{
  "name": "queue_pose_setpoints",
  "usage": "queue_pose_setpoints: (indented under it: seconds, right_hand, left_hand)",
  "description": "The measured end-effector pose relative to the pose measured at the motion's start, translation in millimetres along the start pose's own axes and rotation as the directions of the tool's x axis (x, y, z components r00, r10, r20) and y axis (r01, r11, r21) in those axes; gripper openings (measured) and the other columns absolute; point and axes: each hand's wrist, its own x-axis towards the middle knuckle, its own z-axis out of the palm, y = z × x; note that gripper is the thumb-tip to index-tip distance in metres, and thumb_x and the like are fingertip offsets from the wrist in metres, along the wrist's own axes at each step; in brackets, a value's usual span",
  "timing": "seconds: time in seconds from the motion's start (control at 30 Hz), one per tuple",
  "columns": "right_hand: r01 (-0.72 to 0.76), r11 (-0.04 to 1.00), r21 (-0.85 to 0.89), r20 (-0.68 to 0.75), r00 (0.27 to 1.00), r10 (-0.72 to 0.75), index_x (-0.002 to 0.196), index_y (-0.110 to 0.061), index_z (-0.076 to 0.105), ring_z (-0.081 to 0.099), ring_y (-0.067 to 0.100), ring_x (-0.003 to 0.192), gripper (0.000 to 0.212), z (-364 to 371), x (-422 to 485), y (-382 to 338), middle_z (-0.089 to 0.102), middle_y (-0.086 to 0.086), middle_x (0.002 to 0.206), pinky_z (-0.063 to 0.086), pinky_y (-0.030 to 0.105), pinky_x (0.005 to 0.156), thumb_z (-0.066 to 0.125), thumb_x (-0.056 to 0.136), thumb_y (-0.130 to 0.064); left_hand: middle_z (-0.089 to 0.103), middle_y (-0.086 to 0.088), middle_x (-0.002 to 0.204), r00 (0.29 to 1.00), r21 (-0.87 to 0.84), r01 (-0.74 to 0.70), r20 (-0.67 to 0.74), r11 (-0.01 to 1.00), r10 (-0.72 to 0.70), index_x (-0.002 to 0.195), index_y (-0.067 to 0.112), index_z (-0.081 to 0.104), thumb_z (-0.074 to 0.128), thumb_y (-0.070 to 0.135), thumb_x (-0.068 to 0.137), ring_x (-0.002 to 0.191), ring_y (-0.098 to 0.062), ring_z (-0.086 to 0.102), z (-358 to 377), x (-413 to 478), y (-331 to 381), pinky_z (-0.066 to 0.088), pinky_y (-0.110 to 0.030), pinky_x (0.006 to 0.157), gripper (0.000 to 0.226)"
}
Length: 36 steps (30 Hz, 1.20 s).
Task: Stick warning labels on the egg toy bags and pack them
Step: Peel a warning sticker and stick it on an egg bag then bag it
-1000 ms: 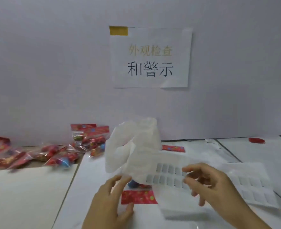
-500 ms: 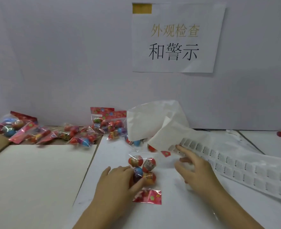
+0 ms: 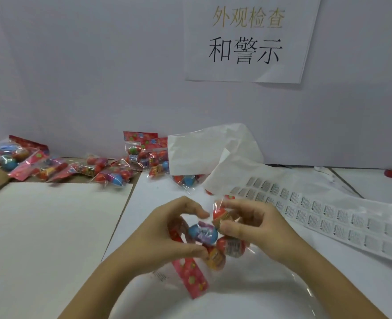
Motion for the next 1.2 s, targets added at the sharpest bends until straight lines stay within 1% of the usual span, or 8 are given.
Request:
queue_pose_setpoints:
  seconds: [0.1, 0.17, 0.3, 0.47, 0.6, 0.87, 1.03, 1.2]
  right_hand:
    - [-0.007, 0.973, 0.232, -0.078, 0.997, 0.026, 0.099, -0.02, 0.072, 0.07, 0.027, 0.073, 0.044, -0.7, 0.5, -9.3, 0.073, 0.007, 0.088, 0.058, 0.04, 0.058, 0.078, 0.058, -0.036]
    - [-0.032, 0.914, 0.404, -0.066, 0.996, 0.064, 0.105, -0.011, 0.062, 0.071, 0.031, 0.071, 0.051, 0.9, 1.3, -15.7, 0.073, 0.012, 0.089, 0.057, 0.037, 0.055, 0.082, 0.061, -0.028]
    - [-0.106, 0.82, 0.563, -0.033, 0.988, 0.151, 0.104, -0.011, 0.053, 0.07, 0.043, 0.082, 0.052, 25.8, 2.1, -12.0, 0.07, 0.022, 0.099, 0.059, 0.04, 0.064, 0.086, 0.064, -0.014]
    - [-0.166, 0.748, 0.643, -0.038, 0.968, 0.248, 0.103, -0.009, 0.066, 0.071, 0.033, 0.083, 0.042, 47.7, -1.9, 8.3, 0.073, 0.013, 0.095, 0.061, 0.037, 0.07, 0.073, 0.064, -0.022]
    - [-0.168, 0.74, 0.651, -0.048, 0.964, 0.261, 0.09, -0.014, 0.078, 0.072, 0.036, 0.086, 0.025, 44.5, -1.5, 13.6, 0.074, 0.014, 0.1, 0.06, 0.032, 0.063, 0.071, 0.067, -0.024]
    - [-0.165, 0.747, 0.644, -0.06, 0.963, 0.264, 0.098, -0.009, 0.073, 0.073, 0.034, 0.085, 0.034, 44.1, 0.3, 11.0, 0.074, 0.015, 0.099, 0.059, 0.029, 0.06, 0.07, 0.068, -0.025]
    - [-0.181, 0.737, 0.652, -0.038, 0.962, 0.27, 0.087, -0.013, 0.078, 0.073, 0.034, 0.082, 0.024, 43.3, -2.6, 8.5, 0.074, 0.015, 0.099, 0.058, 0.029, 0.057, 0.069, 0.068, -0.024]
    - [-0.003, 0.717, 0.697, -0.274, 0.923, 0.271, 0.1, -0.01, 0.073, 0.073, 0.028, 0.074, 0.031, 32.5, -1.3, 2.9, 0.075, 0.013, 0.094, 0.057, 0.027, 0.055, 0.067, 0.071, -0.02]
  left_hand:
    - [0.073, 0.013, 0.103, 0.939, -0.246, -0.042, -0.34, 0.968, -0.046, 0.097, 0.04, 0.067, 0.085, 0.029, 0.06, 0.091, -0.014, 0.072, -1.7, 5.9, 2.6, 0.058, -0.024, 0.063, 0.042]
    - [0.075, 0.009, 0.095, 0.882, -0.448, -0.056, -0.441, 0.892, -0.166, 0.105, 0.032, 0.066, 0.074, 0.033, 0.061, 0.085, -0.014, 0.073, -0.2, 10.1, 2.4, 0.058, -0.023, 0.062, 0.044]
    - [0.076, -0.007, 0.099, 0.911, -0.633, 0.023, -0.306, 0.774, -0.278, 0.108, 0.017, 0.068, 0.067, 0.042, 0.068, 0.091, -0.024, 0.074, 14.7, 11.2, 5.3, 0.06, -0.029, 0.069, 0.048]
    - [0.076, -0.01, 0.101, 0.856, -0.72, 0.034, -0.337, 0.693, -0.393, 0.111, 0.011, 0.065, 0.059, 0.033, 0.083, 0.086, -0.023, 0.074, 8.3, 11.6, 2.6, 0.062, -0.032, 0.07, 0.036]
    - [0.077, -0.005, 0.091, 0.842, -0.724, 0.058, -0.335, 0.688, -0.423, 0.104, 0.015, 0.065, 0.062, 0.037, 0.076, 0.078, -0.02, 0.075, 0.1, 13.2, 2.5, 0.06, -0.031, 0.057, 0.036]
    - [0.077, -0.007, 0.096, 0.819, -0.806, 0.08, -0.283, 0.587, -0.5, 0.122, 0.012, 0.061, 0.057, 0.036, 0.089, 0.077, -0.021, 0.075, -4.8, 15.0, 1.4, 0.058, -0.032, 0.054, 0.04]
    - [0.076, -0.008, 0.1, 0.817, -0.828, 0.08, -0.265, 0.556, -0.512, 0.119, 0.013, 0.062, 0.062, 0.035, 0.084, 0.081, -0.023, 0.075, -7.9, 14.1, 3.9, 0.06, -0.035, 0.059, 0.042]
    - [0.068, -0.008, 0.115, 0.786, -0.854, -0.036, -0.345, 0.519, -0.514, 0.111, 0.02, 0.061, 0.053, 0.011, 0.099, 0.097, -0.027, 0.072, -7.3, 11.2, -1.5, 0.061, -0.035, 0.076, 0.017]
